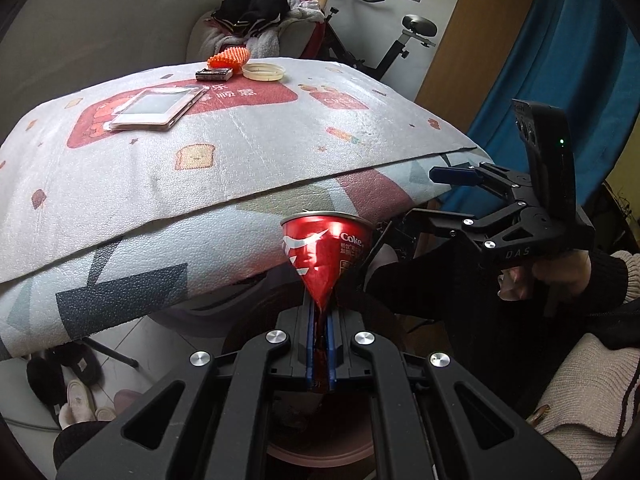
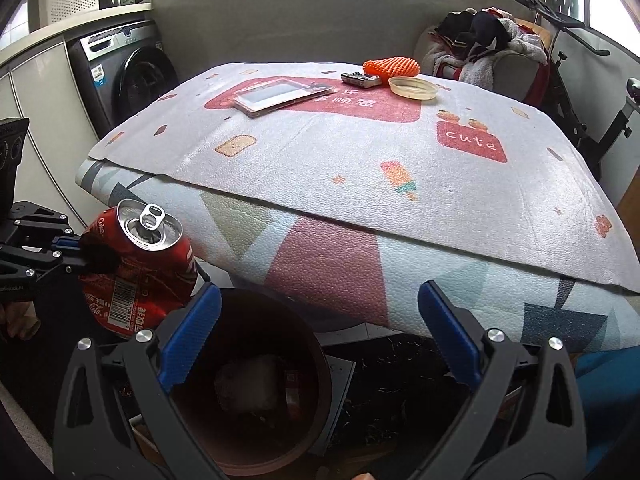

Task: Collect trash
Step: 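Lower the Coke can into the bin with the left gripper and release, then grasp the white round lid with the right gripper while the left gripper grasps the clear XOYO tray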

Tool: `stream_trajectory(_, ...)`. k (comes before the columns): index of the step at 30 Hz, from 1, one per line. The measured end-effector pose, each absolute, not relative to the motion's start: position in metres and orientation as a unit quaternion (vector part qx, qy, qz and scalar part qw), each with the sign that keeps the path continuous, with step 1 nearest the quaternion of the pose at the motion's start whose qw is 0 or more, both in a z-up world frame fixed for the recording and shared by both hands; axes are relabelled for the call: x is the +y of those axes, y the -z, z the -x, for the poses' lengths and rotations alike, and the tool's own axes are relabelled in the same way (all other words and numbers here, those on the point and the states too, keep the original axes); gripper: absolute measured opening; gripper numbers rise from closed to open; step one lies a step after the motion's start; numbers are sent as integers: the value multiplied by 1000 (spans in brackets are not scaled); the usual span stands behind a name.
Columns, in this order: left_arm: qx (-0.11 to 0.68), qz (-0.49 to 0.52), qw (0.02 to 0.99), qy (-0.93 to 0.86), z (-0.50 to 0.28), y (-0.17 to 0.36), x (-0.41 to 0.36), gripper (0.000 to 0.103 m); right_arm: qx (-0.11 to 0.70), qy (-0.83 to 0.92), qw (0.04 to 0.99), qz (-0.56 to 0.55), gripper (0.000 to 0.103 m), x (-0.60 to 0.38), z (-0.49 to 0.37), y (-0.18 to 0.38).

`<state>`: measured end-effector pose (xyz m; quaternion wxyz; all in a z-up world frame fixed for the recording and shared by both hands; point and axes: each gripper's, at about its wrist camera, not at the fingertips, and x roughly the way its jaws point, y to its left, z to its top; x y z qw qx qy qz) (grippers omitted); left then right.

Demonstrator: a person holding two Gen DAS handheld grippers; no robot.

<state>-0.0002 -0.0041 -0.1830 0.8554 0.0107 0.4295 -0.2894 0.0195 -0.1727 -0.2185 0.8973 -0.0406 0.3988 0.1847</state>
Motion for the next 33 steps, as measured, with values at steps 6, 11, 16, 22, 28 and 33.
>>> stream_trajectory(6,436,-9,854,283,-2,186,-3,5,399,-177,899,31,97,-177,-21,218)
stream_trajectory(11,437,-12,854,281,-2,185,-5,6,400,-174,899,25,97,-180,-22,218)
stream_trajectory(16,420,2,867,267,-1,179,3,66,401,-174,899,27,97,-180,-21,218)
stream_trajectory(22,409,24,885,222,-4,174,18,87,402,-172,899,30,97,-178,-22,219)
stream_trajectory(28,403,34,894,192,-7,171,26,92,401,-172,899,31,97,-178,-22,219)
stream_trajectory(33,399,41,898,180,-8,170,31,92,401,-172,899,31,97,-178,-22,219)
